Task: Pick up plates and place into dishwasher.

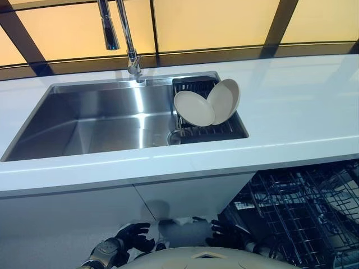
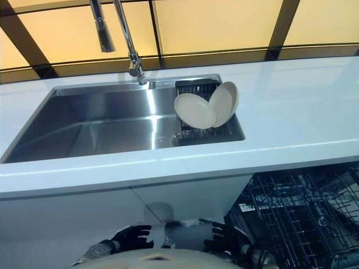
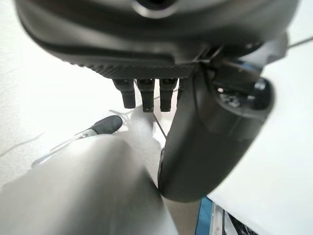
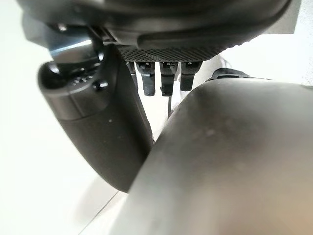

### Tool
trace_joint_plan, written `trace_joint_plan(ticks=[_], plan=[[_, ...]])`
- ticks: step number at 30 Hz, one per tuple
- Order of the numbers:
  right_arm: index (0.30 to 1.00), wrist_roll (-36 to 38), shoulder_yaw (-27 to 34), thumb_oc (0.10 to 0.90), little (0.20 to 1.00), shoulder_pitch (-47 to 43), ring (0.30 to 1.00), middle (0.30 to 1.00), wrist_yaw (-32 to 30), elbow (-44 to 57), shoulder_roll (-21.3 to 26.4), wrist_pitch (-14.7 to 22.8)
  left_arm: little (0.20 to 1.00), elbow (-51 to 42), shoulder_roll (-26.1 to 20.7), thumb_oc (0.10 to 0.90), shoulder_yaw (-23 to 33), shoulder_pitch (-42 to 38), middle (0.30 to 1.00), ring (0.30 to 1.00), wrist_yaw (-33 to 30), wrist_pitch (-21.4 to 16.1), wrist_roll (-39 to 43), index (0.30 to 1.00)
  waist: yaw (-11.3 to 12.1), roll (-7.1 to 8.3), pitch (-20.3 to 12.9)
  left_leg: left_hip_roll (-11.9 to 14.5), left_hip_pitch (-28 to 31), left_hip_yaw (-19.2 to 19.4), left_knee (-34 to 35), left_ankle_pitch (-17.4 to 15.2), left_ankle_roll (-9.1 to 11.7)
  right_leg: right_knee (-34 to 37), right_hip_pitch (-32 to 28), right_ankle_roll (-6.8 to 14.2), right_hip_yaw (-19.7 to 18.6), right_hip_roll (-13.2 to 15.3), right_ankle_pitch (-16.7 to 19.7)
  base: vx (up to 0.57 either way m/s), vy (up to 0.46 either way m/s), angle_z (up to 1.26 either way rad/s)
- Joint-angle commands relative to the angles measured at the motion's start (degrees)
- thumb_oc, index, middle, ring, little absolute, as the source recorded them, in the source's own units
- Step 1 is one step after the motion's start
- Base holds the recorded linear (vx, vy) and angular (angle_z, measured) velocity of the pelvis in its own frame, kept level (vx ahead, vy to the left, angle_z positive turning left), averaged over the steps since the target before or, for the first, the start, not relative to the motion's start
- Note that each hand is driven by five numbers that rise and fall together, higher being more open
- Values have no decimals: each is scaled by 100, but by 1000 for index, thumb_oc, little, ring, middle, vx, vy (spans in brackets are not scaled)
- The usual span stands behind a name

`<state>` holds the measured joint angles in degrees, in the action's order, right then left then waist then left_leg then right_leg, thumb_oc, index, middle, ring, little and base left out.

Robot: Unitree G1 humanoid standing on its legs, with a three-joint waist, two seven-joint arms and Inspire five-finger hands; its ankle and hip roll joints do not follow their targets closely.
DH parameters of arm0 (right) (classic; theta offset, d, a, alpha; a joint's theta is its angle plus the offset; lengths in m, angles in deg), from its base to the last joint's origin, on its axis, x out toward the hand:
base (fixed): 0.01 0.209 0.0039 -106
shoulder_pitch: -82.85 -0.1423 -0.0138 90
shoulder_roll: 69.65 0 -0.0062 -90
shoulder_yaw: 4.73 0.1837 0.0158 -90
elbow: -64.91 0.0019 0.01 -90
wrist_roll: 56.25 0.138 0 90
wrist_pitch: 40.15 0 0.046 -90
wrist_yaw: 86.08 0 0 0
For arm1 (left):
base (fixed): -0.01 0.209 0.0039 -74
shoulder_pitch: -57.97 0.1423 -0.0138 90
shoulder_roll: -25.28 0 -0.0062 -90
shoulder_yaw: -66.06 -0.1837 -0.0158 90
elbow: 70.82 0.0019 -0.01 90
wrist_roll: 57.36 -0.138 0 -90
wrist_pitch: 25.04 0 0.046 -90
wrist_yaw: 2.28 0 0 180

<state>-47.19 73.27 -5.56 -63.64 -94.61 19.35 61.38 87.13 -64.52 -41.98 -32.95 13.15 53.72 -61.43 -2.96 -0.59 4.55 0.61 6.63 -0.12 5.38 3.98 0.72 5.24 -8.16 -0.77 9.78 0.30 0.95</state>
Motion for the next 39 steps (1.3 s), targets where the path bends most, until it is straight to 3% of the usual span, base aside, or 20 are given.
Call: trace_joint_plan(ticks=[1, 4, 6, 10, 12, 14, 15, 19, 21, 25, 26, 28, 31, 38, 39], plan=[[900, 16, -57, 800, 900, -374, 900, 900, 132, 29, 67, 84, 900, -123, -64, 800, -680, -394, 900, 900, 157, -665, -917, 900, 2, -14, 153, -296, 198, 363, -109, -826, -269, -539, 236, 414, -162, 49, -516, 0, 0, 0], [900, -60, -121, 800, 900, -396, 900, 900, 160, 83, 121, 52, 900, -416, -202, 800, -1145, -591, 900, 900, 114, -922, -1368, 900, -74, -62, 157, -286, 201, 418, -99, -830, -279, -559, 273, 434, -202, 42, -520, -2, 28, -9], [900, -113, -144, 800, 900, -403, 900, 900, 204, 44, 150, 109, 900, -651, -271, 800, -1331, -714, 900, 900, 423, -916, -1680, 900, -123, -81, 160, -284, 210, 432, -82, -832, -285, -558, 282, 445, -237, 27, -515, 12, 20, -14], [900, -206, -146, 800, 900, -409, 900, 900, 178, 86, 159, 77, 900, -1443, -377, 800, -1577, -819, 900, 900, 756, -682, -1541, 900, -179, -139, 183, -285, 222, 428, -80, -832, -284, -569, 287, 455, -251, 24, -516, 10, 29, -6], [900, -260, -157, 800, 900, -415, 900, 900, 94, 151, 154, 38, 900, -2769, -661, 800, -1854, -1015, 900, 900, 895, -72, -1299, 900, -203, -225, 225, -298, 211, 367, -90, -820, -292, -626, 318, 462, -266, 20, -533, -4, 43, -1], [900, -260, -158, 800, 900, -408, 900, 900, 68, 182, 148, 17, 900, -3030, -736, 800, -1856, -1051, 900, 900, 880, -11, -1103, 900, -202, -235, 234, -303, 207, 346, -93, -813, -296, -636, 321, 465, -269, 18, -535, 0, 0, 0], [900, -235, -158, 800, 900, -388, 900, 900, 7, 240, 125, -29, 900, -3647, -882, 800, -1811, -1161, 900, 900, 1190, 278, -680, 900, -182, -249, 245, -317, 193, 302, -97, -805, -313, -650, 328, 458, -271, 17, -541, 0, 0, 0], [900, -139, -127, 800, 900, -388, 900, 900, -82, 246, 107, -35, 900, -4857, -1120, 800, -1621, -1295, 900, 900, 1794, 785, 122, 900, -121, -281, 274, -347, 152, 218, -105, -782, -351, -656, 346, 440, -273, 11, -522, 0, 0, 0], [900, -51, -86, 800, 900, -387, 900, 900, -120, 207, 111, -21, 900, -5874, -1290, 800, -1466, -1333, 900, 900, 2400, 1356, 787, 900, -64, -298, 279, -361, 147, 165, -99, -773, -375, -629, 324, 432, -257, 11, -502, 0, 0, 0], [900, -1, -55, 800, 900, -386, 900, 900, -142, 157, 112, 5, 900, -6453, -1367, 800, -1418, -1323, 900, 900, 2787, 1807, 1251, 900, -26, -308, 273, -373, 160, 128, -88, -778, -387, -593, 287, 434, -227, 16, -486, 5, -8, 6], [900, 30, -35, 800, 900, -397, 900, 900, -157, 116, 105, 12, 900, -6832, -1388, 800, -1402, -1311, 900, 900, 3122, 2292, 1835, 900, -7, -311, 257, -374, 173, 103, -75, -775, -388, -562, 259, 439, -217, 15, -466, 12, -13, 7], [900, 67, -25, 800, 900, -394, 900, 900, -165, 92, 107, 9, 900, -7100, -1309, 800, -1356, -1260, 900, 900, 3384, 2718, 2356, 900, 8, -307, 236, -372, 186, 87, -61, -781, -388, -532, 236, 443, -201, 19, -452, 16, -18, 7], [900, 96, -30, 800, 900, -392, 900, 900, -167, 70, 108, 14, 900, -7215, -1259, 800, -1368, -1235, 900, 900, 3546, 2965, 2817, 900, 8, -306, 222, -370, 194, 74, -54, -780, -384, -523, 227, 448, -200, 22, -439, 8, -9, 3], [900, 161, -58, 800, 900, -374, 900, 900, -149, 55, 109, -18, 900, -7620, -829, 800, -1135, -1085, 900, 900, 3770, 4379, 5192, 900, 4, -276, 180, -354, 219, 50, -38, -798, -371, -472, 201, 434, -243, 30, -394, 0, 0, 0], [900, 178, -76, 800, 900, -382, 900, 900, -158, 56, 108, -36, 900, -7684, -671, 800, -1107, -1014, 900, 900, 3575, 4710, 5763, 900, 2, -274, 177, -352, 225, 51, -38, -805, -371, -469, 200, 426, -256, 30, -390, 0, 0, 0]])
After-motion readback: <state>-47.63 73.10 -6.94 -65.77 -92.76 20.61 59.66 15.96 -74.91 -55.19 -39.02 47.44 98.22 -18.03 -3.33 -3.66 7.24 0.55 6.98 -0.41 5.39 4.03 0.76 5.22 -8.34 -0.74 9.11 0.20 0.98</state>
